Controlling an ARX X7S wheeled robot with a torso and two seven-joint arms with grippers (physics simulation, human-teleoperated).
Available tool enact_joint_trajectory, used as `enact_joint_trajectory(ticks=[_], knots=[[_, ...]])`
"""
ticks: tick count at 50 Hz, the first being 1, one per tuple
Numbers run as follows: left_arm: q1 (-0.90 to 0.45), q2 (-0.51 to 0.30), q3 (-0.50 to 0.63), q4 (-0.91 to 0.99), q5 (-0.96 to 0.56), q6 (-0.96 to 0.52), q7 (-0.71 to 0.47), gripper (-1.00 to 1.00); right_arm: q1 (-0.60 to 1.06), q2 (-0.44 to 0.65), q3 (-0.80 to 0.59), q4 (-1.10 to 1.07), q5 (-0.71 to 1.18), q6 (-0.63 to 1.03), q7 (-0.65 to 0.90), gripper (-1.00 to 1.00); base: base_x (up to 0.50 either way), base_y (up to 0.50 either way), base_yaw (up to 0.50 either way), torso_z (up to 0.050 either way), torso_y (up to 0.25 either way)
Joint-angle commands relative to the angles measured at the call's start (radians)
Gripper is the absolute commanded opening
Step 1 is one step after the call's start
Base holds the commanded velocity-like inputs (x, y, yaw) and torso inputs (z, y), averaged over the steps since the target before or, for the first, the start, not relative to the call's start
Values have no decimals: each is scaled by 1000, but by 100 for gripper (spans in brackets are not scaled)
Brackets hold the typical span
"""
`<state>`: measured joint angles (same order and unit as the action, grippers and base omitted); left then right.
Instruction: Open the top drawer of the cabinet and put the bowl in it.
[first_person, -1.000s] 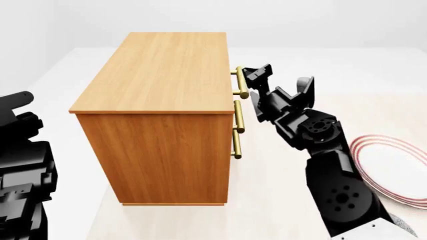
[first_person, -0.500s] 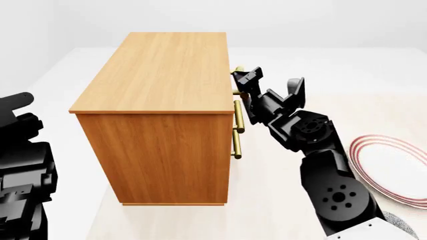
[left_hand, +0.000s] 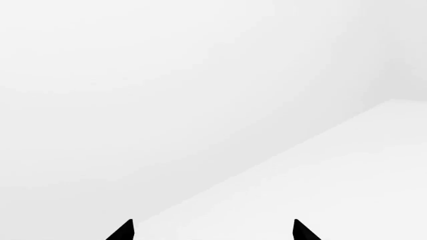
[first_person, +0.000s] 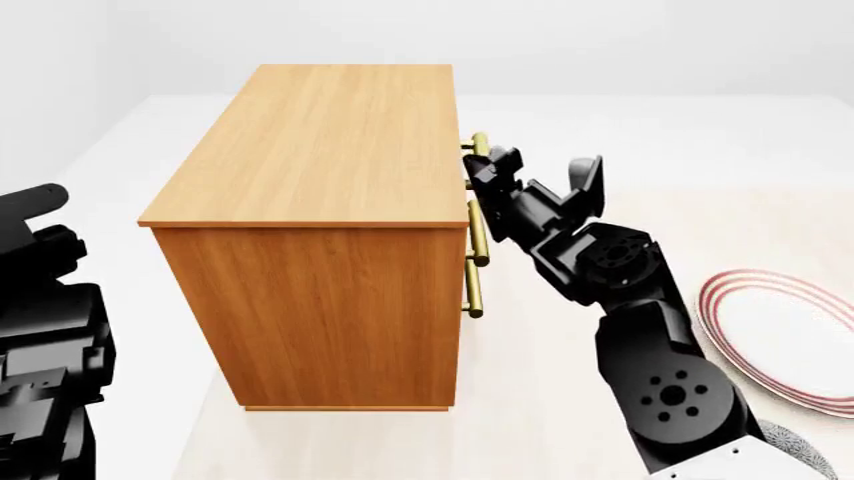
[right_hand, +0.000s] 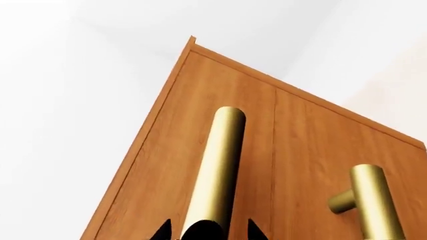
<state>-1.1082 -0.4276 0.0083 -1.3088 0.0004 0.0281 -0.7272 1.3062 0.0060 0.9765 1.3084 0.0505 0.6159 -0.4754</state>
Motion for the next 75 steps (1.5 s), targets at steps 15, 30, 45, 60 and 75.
enact_joint_trajectory(ticks=[15, 30, 45, 60, 75], knots=[[1, 2, 3, 0, 0, 2, -3, 100, -4, 1, 0, 0, -2, -13, 13, -100, 0, 0, 0, 0, 0], [3, 3, 2, 0, -1, 3, -3, 100, 13, 39, 44, -1, 6, -12, 6, -100, 1, 0, 0, 0, 0], [6, 2, -1, 0, -1, 4, -2, 100, 25, 69, 69, -1, 2, -5, -15, -100, 3, 0, 0, 0, 0], [8, 4, -2, 0, 0, 4, -3, 100, 24, 99, 101, -1, 1, -5, -20, -100, 4, 0, 0, 0, 0], [9, 5, -2, 0, 0, 5, -2, 100, 28, 132, 119, -2, -6, -9, -24, -100, 5, 0, 0, 0, 0]])
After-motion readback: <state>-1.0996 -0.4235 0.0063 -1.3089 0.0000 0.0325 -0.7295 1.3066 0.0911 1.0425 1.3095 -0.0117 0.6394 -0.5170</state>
